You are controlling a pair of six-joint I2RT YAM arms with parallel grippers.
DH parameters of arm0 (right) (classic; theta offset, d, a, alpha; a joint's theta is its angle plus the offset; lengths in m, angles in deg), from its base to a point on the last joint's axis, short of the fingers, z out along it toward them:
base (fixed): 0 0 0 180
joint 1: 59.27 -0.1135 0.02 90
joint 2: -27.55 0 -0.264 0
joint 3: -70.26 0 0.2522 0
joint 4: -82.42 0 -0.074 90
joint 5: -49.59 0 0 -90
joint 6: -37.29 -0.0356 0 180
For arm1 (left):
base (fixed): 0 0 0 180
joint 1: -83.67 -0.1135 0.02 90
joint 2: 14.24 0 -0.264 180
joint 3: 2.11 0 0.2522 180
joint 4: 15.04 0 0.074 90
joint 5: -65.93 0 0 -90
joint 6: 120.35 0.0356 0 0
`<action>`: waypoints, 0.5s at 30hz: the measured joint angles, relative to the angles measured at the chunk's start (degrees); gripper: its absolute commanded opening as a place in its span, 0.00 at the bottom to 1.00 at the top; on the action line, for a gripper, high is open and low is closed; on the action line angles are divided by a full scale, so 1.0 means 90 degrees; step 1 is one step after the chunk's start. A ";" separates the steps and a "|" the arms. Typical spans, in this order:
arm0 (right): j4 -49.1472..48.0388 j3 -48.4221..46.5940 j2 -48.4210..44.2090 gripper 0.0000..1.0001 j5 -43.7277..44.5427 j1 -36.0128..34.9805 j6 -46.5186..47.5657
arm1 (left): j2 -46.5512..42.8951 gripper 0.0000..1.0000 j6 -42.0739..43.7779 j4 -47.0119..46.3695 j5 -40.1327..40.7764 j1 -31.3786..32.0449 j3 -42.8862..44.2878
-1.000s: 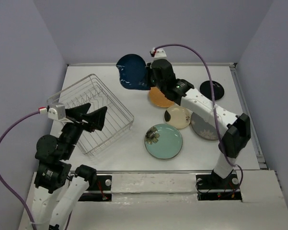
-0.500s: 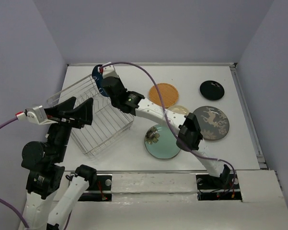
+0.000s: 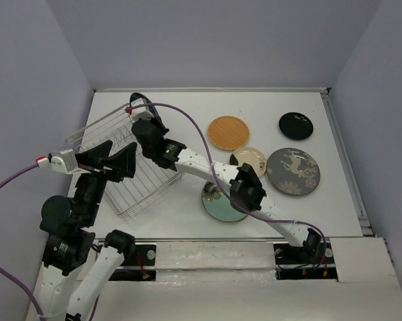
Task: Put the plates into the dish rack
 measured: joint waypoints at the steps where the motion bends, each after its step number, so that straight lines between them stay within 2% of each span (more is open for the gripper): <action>1: -0.0073 -0.0083 0.0078 0.07 0.0027 -0.0002 0.0041 | 0.0000 0.99 0.0012 -0.0017 0.0012 0.0015 -0.0029; 15: -0.1613 -0.0282 0.0950 0.07 0.0362 -0.0359 0.1149 | -0.0151 0.99 0.0049 -0.0044 0.0134 0.0056 -0.0471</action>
